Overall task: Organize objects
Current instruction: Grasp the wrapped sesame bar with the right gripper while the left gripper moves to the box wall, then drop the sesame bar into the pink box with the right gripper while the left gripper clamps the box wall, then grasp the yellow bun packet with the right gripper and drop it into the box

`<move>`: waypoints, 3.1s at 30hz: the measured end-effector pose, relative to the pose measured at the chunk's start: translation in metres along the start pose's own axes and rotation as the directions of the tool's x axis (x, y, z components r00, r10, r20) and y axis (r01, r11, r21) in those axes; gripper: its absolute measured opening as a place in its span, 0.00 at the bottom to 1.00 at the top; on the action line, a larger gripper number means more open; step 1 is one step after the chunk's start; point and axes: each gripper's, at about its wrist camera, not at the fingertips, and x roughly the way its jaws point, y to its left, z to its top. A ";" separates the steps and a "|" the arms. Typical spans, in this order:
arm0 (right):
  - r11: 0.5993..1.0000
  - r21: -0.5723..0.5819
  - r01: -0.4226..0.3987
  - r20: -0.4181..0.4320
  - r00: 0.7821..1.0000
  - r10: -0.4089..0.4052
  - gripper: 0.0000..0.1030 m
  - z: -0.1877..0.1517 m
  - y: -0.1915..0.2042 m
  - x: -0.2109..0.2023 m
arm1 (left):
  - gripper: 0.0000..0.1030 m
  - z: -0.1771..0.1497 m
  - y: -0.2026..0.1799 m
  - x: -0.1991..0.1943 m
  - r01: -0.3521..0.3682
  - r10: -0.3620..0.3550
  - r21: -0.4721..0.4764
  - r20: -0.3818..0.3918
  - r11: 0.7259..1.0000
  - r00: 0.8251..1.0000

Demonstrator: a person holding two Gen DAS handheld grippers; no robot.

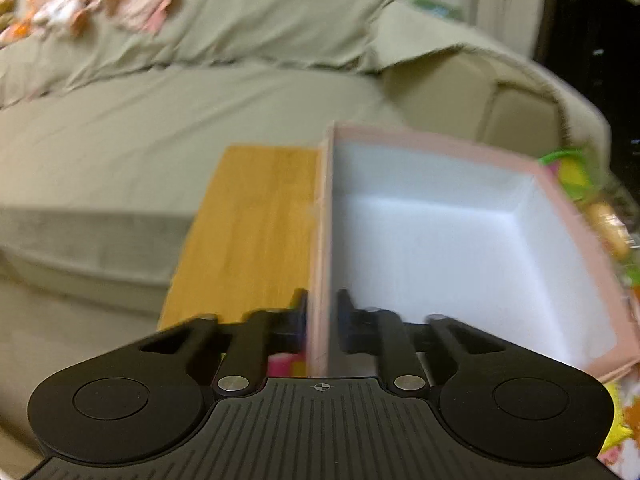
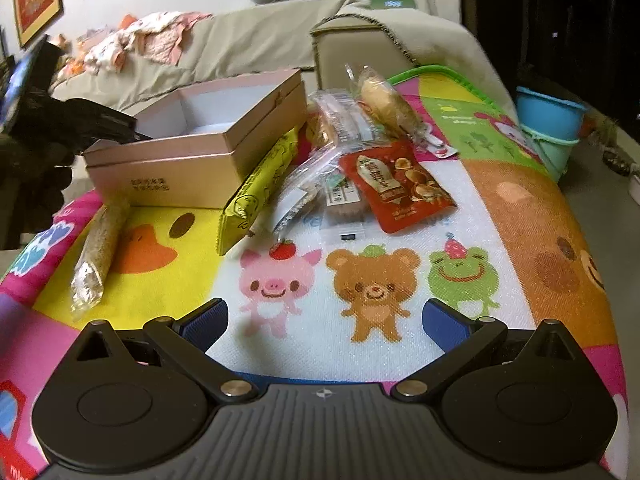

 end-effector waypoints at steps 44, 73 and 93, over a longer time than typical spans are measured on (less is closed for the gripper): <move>0.937 -0.041 -0.348 0.080 0.933 0.350 0.35 0.204 0.099 0.023 | 0.11 -0.043 -0.003 -0.058 -0.007 0.011 -0.059 0.073 0.998 0.997; 0.967 -0.253 -0.012 -0.030 1.000 0.005 0.31 0.045 0.038 0.043 | 0.13 -0.052 -0.008 -0.063 -0.003 0.009 -0.107 0.060 0.994 0.998; 0.999 0.043 0.028 0.129 0.991 -0.033 0.57 0.067 -0.057 0.008 | 0.13 -0.053 -0.009 -0.065 0.000 0.007 -0.117 0.063 0.993 0.998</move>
